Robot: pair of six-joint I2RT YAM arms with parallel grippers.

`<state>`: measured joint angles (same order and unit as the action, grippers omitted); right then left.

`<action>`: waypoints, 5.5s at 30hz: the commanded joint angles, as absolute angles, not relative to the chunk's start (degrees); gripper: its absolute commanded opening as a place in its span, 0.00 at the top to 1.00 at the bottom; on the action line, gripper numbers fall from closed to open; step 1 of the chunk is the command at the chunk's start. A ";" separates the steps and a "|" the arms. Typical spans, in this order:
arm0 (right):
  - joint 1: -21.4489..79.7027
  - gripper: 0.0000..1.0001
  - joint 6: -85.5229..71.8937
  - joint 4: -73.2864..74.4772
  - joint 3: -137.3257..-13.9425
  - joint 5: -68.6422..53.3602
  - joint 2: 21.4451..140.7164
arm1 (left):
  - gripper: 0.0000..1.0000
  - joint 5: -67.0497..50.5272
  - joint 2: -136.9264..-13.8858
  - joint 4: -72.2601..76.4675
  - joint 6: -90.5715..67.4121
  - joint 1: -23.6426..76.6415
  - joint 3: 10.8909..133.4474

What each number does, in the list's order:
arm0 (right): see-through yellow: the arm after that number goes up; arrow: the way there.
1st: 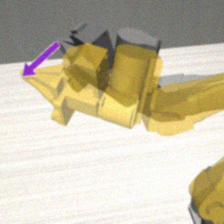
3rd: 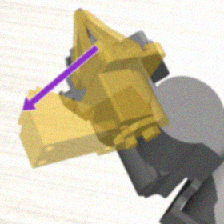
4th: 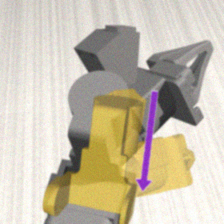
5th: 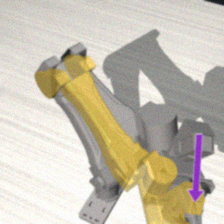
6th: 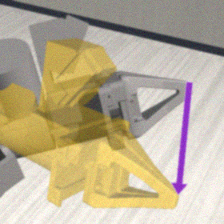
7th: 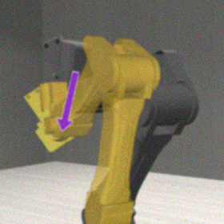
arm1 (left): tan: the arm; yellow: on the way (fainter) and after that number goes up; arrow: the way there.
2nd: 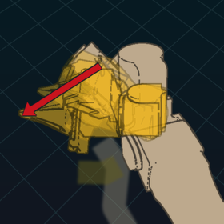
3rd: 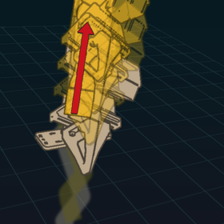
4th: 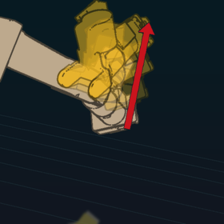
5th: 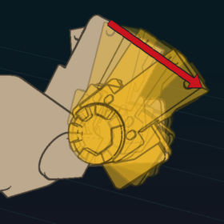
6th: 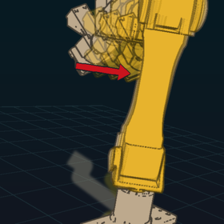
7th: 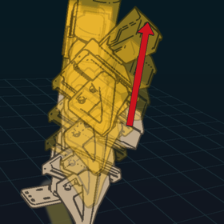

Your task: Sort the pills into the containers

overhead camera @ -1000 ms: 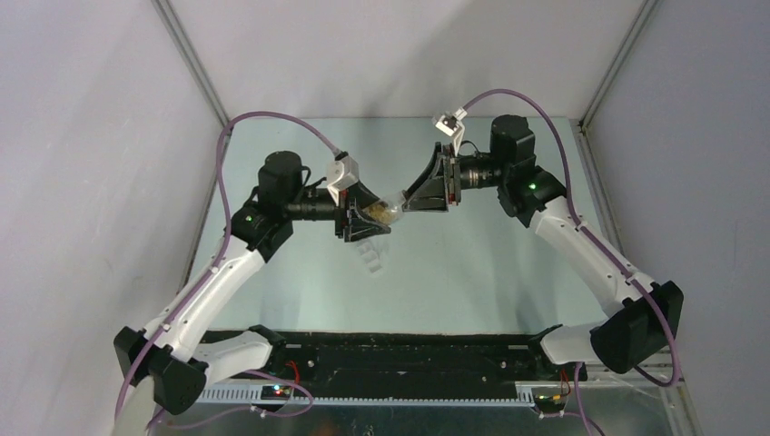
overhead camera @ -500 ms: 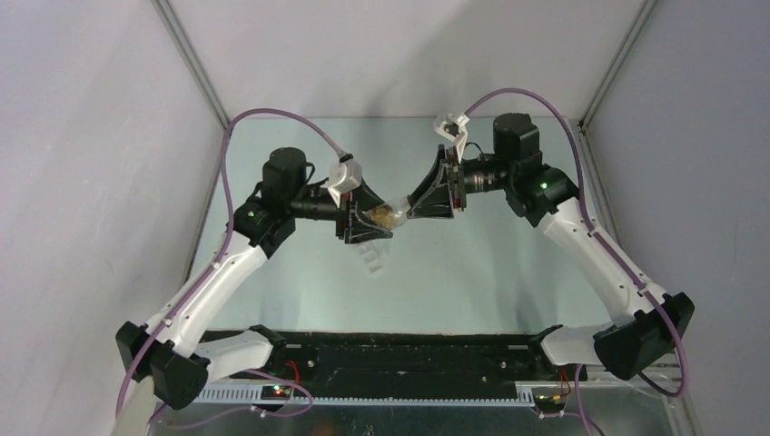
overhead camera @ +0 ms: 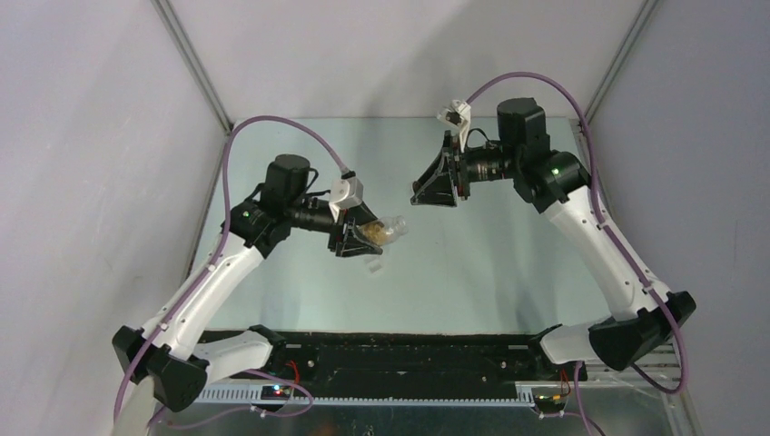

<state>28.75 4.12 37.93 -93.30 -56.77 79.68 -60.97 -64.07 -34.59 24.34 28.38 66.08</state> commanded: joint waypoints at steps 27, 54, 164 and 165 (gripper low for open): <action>23.55 0.62 -24.69 33.91 -69.51 7.64 94.02 | 1.00 -22.28 -46.05 -6.60 12.45 28.48 44.37; 25.25 0.20 -16.85 26.97 -66.78 -6.10 93.49 | 0.98 -20.18 -49.49 -3.60 6.22 28.49 41.66; 35.08 1.00 -38.56 18.51 -70.78 -26.73 94.37 | 1.00 4.56 -71.54 -30.73 40.69 45.57 54.26; 35.03 1.00 -38.66 18.12 -70.81 -27.21 94.61 | 1.00 4.83 -71.54 -30.84 40.74 45.59 54.41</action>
